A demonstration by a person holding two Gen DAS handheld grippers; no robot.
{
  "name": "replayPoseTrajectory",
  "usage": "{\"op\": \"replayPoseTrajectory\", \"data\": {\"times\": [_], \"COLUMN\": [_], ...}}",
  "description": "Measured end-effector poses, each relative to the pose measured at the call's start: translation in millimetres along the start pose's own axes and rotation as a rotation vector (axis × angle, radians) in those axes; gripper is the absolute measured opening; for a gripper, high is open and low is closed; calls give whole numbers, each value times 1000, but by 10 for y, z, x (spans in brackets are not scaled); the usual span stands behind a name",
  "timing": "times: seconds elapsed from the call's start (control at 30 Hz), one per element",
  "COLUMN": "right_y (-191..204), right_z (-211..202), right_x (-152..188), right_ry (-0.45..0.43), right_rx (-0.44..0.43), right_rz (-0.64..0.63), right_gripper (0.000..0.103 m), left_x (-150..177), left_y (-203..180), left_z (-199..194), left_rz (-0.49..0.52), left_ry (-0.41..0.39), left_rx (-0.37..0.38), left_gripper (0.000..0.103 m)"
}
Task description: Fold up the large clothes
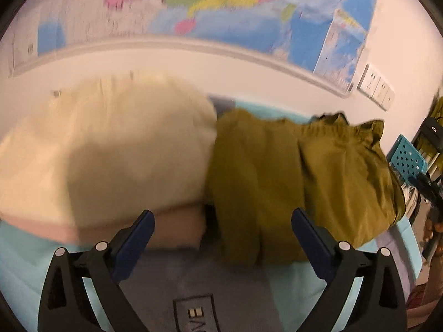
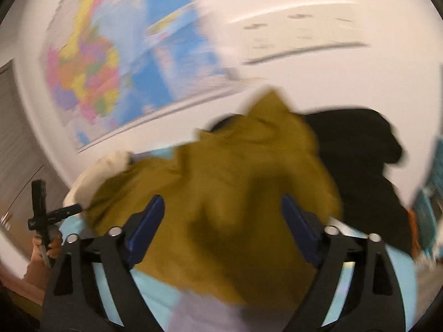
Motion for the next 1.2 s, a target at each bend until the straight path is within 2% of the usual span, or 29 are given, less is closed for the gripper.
{"op": "replayPoseTrajectory", "data": {"times": [0.1, 0.23, 0.27, 0.3, 0.33, 0.37, 0.4, 0.47, 0.53, 0.63, 0.7, 0.77, 0.83, 0.87, 0.93, 0.97, 1.0, 1.03, 1.1, 1.13, 1.17, 1.2], "right_y": [-394, -571, -555, -530, -499, -425, -368, -263, -97, 142, 76, -118, -451, -579, -705, -724, -735, -725, -667, -633, -588, -465], "right_z": [19, 220, 340, 403, 411, 394, 343, 164, -192, -775, -1009, -996, -762, -657, -579, -609, -675, -741, -929, -1008, -1085, -1110], "right_x": [242, 409, 446, 470, 452, 410, 375, 287, 190, 178, 247, 429, 740, 863, 938, 915, 856, 811, 625, 529, 438, 343], "right_ry": [56, 109, 144, 169, 162, 148, 140, 134, 113, 69, 67, 114, 214, 252, 256, 241, 206, 180, 100, 56, 13, -17], "right_rx": [60, 43, 22, -3, -24, -46, -52, -120, -203, -277, -274, -230, -118, -77, -81, -77, -29, -3, 57, 85, 99, 70], "right_rz": [58, 98, 100, 117, 120, 92, 67, 87, 84, 10, 24, 59, 106, 119, 176, 190, 175, 148, 103, 81, 59, 33], "right_gripper": [92, 92, 89, 69, 63, 45, 32, 22, 19, 17, 17, 17, 18, 20, 30, 41, 54, 55, 59, 60, 62, 62], "left_x": [104, 91, 89, 94, 104, 106, 94, 40, -13, 48, 201, 455, 770, 863, 892, 871, 831, 761, 614, 507, 428, 332], "left_y": [-98, -232, -266, -319, -317, -336, -353, -356, -320, -372, -425, -458, -469, -453, -403, -371, -325, -282, -224, -225, -238, -287], "left_z": [160, 371, 386, 422, 446, 464, 434, 329, 151, -265, -437, -434, -248, -183, -175, -207, -271, -379, -592, -743, -822, -897], "left_rz": [19, 31, 29, 8, -12, -3, 4, -37, -102, -119, -121, -138, -156, -168, -188, -173, -143, -97, -30, 10, 31, 60], "left_ry": [32, 42, 43, 60, 79, 85, 86, 71, 52, 26, 19, 57, 139, 163, 148, 144, 132, 104, 46, 2, -24, -52], "left_rx": [52, 63, 94, 142, 127, 116, 103, 146, 231, 318, 376, 417, 416, 419, 436, 401, 339, 272, 189, 150, 132, 118], "left_gripper": [96, 94, 74, 58, 55, 42, 35, 28, 25, 25, 26, 28, 32, 42, 49, 62, 68, 70, 71, 76, 81, 82]}}
Point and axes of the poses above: each gripper's, at about its wrist camera, not at the fingertips, and z roughly the way its jaws point, y to its left, x to its underside, the point moved 9 cm from there along z, roughly the way its jaws point, and after that the axes turned 13 degrees about z, right-handed, at the moved point
